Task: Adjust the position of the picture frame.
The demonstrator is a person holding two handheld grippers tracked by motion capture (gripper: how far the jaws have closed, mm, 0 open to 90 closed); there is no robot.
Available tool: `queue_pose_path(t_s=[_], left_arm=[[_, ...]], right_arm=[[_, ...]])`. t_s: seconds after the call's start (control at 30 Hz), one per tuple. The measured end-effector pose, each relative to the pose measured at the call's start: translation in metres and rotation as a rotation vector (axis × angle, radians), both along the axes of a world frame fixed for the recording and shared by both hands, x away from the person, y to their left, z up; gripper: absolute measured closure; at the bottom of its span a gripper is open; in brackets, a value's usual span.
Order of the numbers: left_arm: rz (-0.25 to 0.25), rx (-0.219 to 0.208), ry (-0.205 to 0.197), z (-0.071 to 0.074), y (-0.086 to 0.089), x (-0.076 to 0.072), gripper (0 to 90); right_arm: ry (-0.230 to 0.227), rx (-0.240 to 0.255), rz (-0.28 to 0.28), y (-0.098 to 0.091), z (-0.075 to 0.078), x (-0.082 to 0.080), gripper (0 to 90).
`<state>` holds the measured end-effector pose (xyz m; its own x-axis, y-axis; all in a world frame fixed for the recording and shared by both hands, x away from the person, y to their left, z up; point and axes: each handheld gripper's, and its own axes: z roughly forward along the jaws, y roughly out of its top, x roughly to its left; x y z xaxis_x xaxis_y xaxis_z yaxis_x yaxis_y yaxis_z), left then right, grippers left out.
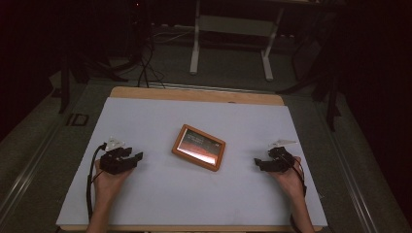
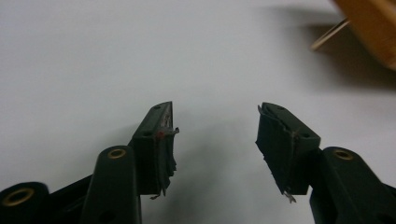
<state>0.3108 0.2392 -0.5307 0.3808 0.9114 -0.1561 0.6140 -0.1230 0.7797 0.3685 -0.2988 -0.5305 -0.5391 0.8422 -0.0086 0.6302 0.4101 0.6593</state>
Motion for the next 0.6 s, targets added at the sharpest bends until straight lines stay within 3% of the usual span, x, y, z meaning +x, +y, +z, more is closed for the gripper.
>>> queue_pose_path(t_s=[0.07,0.2,0.33,0.37,0.6], left_arm=[[-0.017,-0.025,0.019,0.000,-0.001,0.000,50.8],[-0.043,-0.038,0.037,0.000,-0.005,0.000,53.0],[-0.044,-0.025,0.050,0.000,-0.007,-0.001,51.7],[-0.057,-0.001,0.053,0.001,-0.010,-0.001,51.7],[-0.056,0.015,0.045,0.002,-0.015,-0.002,46.8]], right_arm=[[-0.001,0.009,0.022,0.000,0.002,-0.002,44.9],[-0.012,0.018,0.043,0.003,0.006,-0.005,53.7],[-0.009,0.009,0.040,0.005,0.007,-0.009,55.5],[-0.009,0.009,0.040,0.005,0.007,-0.009,56.7],[-0.029,0.011,0.098,0.016,0.017,-0.009,59.0]])
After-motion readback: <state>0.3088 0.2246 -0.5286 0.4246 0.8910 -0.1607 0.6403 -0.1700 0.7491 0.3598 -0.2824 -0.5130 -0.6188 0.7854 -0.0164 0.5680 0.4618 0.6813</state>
